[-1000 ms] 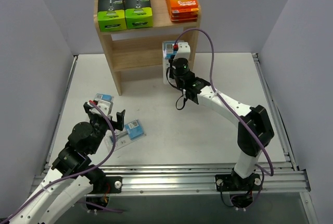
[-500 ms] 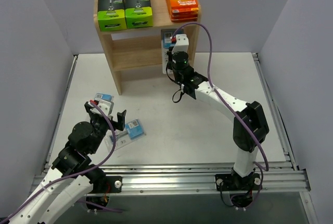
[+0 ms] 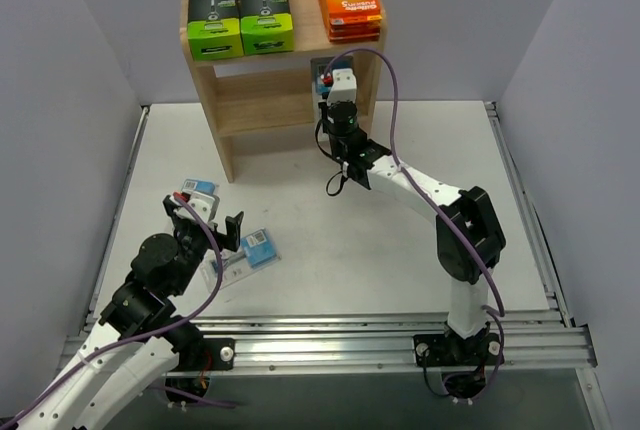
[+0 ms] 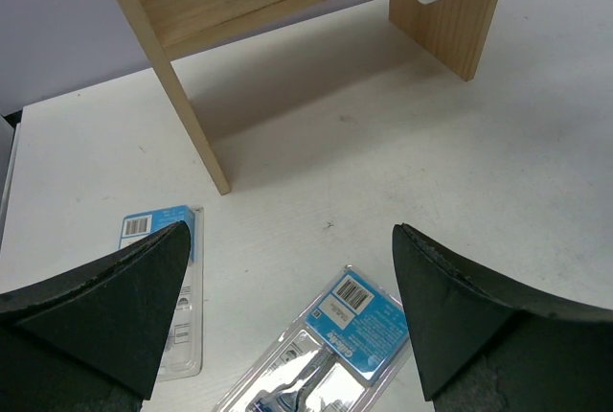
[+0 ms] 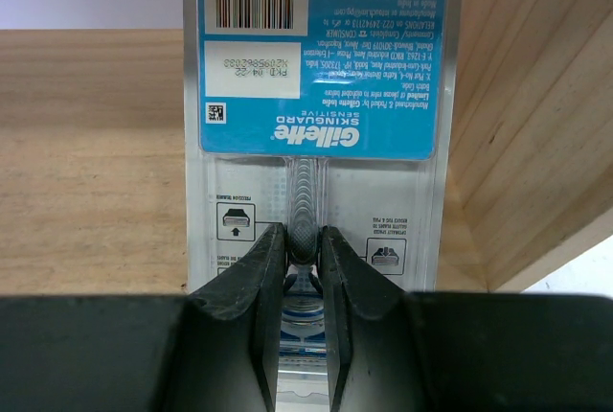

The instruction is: Place and organize the shaving razors onto the shelf

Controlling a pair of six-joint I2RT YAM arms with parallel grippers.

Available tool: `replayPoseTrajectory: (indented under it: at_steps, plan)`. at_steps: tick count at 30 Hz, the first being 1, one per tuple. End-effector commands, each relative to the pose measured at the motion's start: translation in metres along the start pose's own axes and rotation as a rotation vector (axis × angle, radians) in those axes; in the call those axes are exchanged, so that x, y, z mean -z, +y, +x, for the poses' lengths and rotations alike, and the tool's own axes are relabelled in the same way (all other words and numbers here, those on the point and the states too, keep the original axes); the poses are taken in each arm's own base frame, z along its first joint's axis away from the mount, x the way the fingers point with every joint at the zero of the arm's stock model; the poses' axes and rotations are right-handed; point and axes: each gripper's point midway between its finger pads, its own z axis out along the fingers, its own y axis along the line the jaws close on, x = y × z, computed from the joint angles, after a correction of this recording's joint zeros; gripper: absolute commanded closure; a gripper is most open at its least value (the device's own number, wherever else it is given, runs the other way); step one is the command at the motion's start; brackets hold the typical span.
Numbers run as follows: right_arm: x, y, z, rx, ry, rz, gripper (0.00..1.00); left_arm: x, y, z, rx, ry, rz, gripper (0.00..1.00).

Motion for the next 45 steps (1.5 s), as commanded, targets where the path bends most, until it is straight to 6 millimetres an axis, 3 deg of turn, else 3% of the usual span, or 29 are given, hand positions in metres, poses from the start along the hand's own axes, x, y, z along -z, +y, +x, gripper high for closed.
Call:
replayPoseTrajectory:
  at_steps: [1,7,16,22,33,45]
  plan:
    - [-0.006,-0.011,-0.047,-0.044,-0.138,0.056,1.0,0.0,-0.003,-0.022,0.024,-0.062,0.017,0.05]
    - [-0.011,-0.013,-0.042,-0.041,-0.144,0.069,0.97,0.0,-0.003,-0.022,0.024,-0.061,0.02,0.05]
    - [-0.017,-0.018,-0.036,-0.041,-0.141,0.096,0.7,-0.001,-0.004,-0.021,0.021,-0.056,0.022,0.04]
    - [-0.018,-0.021,-0.038,-0.04,-0.144,0.106,0.64,-0.001,-0.004,-0.021,0.021,-0.056,0.024,0.05]
    - [-0.006,-0.025,-0.055,-0.064,-0.171,0.091,0.56,-0.002,-0.005,-0.02,0.016,-0.051,0.025,0.05]
    - [0.025,-0.036,-0.09,-0.112,-0.208,0.069,0.48,0.0,0.002,-0.022,0.017,-0.045,-0.008,0.05]
